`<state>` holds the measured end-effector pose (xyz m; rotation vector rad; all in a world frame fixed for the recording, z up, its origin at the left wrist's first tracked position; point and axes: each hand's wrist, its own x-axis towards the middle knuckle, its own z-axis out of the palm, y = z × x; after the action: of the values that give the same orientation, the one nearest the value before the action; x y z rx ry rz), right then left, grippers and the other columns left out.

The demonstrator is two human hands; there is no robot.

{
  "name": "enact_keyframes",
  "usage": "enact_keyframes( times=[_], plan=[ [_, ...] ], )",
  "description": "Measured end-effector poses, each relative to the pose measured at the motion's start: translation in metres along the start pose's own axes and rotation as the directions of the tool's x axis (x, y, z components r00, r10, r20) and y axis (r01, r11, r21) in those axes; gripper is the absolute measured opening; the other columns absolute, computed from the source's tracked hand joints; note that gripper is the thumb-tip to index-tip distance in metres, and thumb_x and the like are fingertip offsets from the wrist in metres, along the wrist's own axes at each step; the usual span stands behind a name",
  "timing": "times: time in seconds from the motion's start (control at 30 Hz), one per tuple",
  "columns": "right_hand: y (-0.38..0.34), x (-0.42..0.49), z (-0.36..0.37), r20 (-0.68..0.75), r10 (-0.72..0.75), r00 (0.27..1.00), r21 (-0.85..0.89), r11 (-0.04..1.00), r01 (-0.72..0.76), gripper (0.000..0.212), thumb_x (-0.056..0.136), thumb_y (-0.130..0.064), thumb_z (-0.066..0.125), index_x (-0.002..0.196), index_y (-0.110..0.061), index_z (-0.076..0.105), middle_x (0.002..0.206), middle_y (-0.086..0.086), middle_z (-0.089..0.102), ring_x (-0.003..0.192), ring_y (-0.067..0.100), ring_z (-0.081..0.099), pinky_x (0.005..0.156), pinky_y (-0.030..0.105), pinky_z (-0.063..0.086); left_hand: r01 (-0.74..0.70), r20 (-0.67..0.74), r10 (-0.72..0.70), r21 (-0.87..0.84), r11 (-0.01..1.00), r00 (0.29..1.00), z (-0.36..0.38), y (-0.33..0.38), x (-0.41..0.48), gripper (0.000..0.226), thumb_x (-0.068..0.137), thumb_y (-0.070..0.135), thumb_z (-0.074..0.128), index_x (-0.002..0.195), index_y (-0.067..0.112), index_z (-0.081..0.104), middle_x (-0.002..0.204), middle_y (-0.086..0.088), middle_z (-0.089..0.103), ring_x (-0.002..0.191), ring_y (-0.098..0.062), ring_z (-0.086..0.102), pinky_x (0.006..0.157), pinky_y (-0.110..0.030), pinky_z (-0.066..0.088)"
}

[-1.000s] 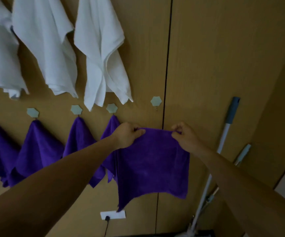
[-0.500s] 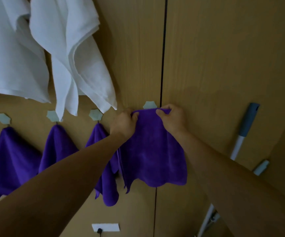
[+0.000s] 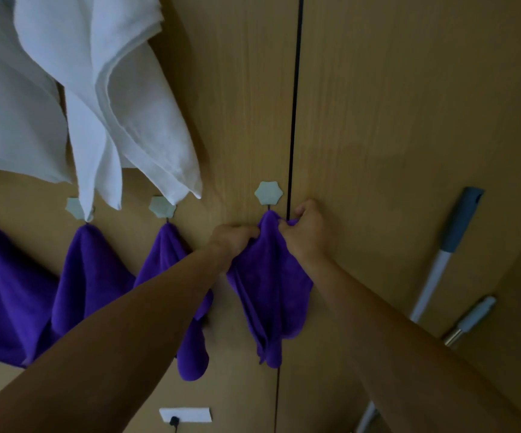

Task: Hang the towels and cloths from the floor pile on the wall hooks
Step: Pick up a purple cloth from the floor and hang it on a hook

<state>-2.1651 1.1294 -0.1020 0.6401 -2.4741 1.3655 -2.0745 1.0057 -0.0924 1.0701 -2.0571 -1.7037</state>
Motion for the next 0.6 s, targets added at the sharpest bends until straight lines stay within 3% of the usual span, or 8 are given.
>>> enact_keyframes(
  times=[0.13, 0.2, 0.23, 0.33, 0.4, 0.43, 0.53, 0.6],
  plan=[
    [-0.003, -0.003, -0.007, -0.044, -0.176, 0.983, -0.334, 0.930, 0.152, 0.013, 0.084, -0.041, 0.064, 0.085, -0.028, 0.061, 0.087, -0.007, 0.062, 0.085, 0.015, 0.057, 0.077, 0.035, 0.049, -0.144, -0.037, 0.160, 0.267, 0.953, 0.986, 0.004, 0.006, -0.001, 0.023, 0.076, 0.035, 0.071, 0.087, 0.014, 0.068, 0.086, -0.003, 0.069, 0.076, -0.016, 0.063, 0.063, -0.027, 0.052],
    [-0.002, -0.006, -0.008, -0.063, -0.276, 0.959, -0.443, 0.869, 0.221, 0.009, 0.086, -0.036, 0.063, 0.090, -0.028, 0.064, 0.098, -0.004, 0.058, 0.097, 0.018, 0.052, 0.087, 0.035, 0.040, -0.194, -0.096, 0.275, 0.495, 0.847, 0.957, 0.007, 0.001, -0.006, 0.029, 0.078, 0.044, 0.067, 0.089, 0.017, 0.066, 0.083, 0.000, 0.067, 0.071, -0.013, 0.061, 0.058, -0.026, 0.047],
    [-0.001, -0.007, -0.007, -0.035, -0.300, 0.953, -0.452, 0.856, 0.252, 0.010, 0.088, -0.033, 0.061, 0.095, -0.027, 0.065, 0.101, -0.003, 0.057, 0.100, 0.019, 0.051, 0.088, 0.034, 0.040, -0.203, -0.149, 0.359, 0.604, 0.771, 0.921, 0.008, -0.004, -0.010, 0.034, 0.078, 0.047, 0.065, 0.095, 0.018, 0.063, 0.086, 0.002, 0.066, 0.075, -0.014, 0.060, 0.064, -0.030, 0.048],
    [0.001, -0.006, -0.006, 0.094, -0.276, 0.956, -0.254, 0.922, 0.292, 0.015, 0.091, -0.017, 0.055, 0.104, -0.018, 0.064, 0.104, 0.000, 0.060, 0.094, 0.018, 0.056, 0.084, 0.035, 0.049, -0.262, -0.185, 0.707, 0.841, 0.473, 0.683, 0.010, -0.017, -0.013, 0.042, 0.082, 0.041, 0.060, 0.115, 0.016, 0.051, 0.110, -0.005, 0.057, 0.104, -0.026, 0.053, 0.092, -0.045, 0.039],
    [0.003, -0.010, -0.002, 0.108, -0.313, 0.944, -0.128, 0.937, 0.326, 0.019, 0.091, -0.011, 0.052, 0.105, -0.013, 0.064, 0.101, 0.002, 0.060, 0.089, 0.018, 0.057, 0.078, 0.033, 0.050, -0.371, -0.056, 0.847, 0.882, 0.290, 0.529, 0.010, -0.021, -0.011, 0.034, 0.086, 0.028, 0.053, 0.118, 0.014, 0.053, 0.114, -0.008, 0.056, 0.106, -0.029, 0.051, 0.091, -0.043, 0.037],
    [0.005, -0.013, 0.001, 0.090, -0.341, 0.936, -0.092, 0.933, 0.348, 0.020, 0.091, -0.011, 0.052, 0.107, -0.012, 0.064, 0.101, 0.003, 0.060, 0.089, 0.018, 0.057, 0.077, 0.033, 0.049, -0.429, 0.003, 0.871, 0.871, 0.239, 0.491, 0.011, -0.022, -0.010, 0.033, 0.087, 0.024, 0.050, 0.119, 0.014, 0.054, 0.113, -0.009, 0.057, 0.104, -0.029, 0.051, 0.089, -0.041, 0.037],
    [0.012, -0.023, 0.009, 0.092, -0.366, 0.926, 0.049, 0.931, 0.363, 0.034, 0.091, -0.021, 0.053, 0.124, -0.015, 0.057, 0.111, 0.002, 0.060, 0.098, 0.017, 0.057, 0.083, 0.038, 0.050, -0.628, 0.085, 0.847, 0.710, 0.319, 0.526, 0.014, -0.027, -0.007, 0.043, 0.089, 0.025, 0.050, 0.129, 0.009, 0.051, 0.118, -0.011, 0.056, 0.108, -0.026, 0.051, 0.093, -0.034, 0.040],
    [0.017, -0.027, 0.012, 0.140, -0.374, 0.917, 0.085, 0.927, 0.365, 0.047, 0.090, -0.025, 0.056, 0.135, -0.018, 0.048, 0.119, 0.001, 0.060, 0.105, 0.016, 0.057, 0.088, 0.038, 0.050, -0.682, 0.105, 0.834, 0.634, 0.364, 0.542, 0.016, -0.034, -0.005, 0.052, 0.089, 0.030, 0.055, 0.134, 0.007, 0.046, 0.124, -0.013, 0.052, 0.113, -0.025, 0.050, 0.095, -0.033, 0.041]
  ],
)
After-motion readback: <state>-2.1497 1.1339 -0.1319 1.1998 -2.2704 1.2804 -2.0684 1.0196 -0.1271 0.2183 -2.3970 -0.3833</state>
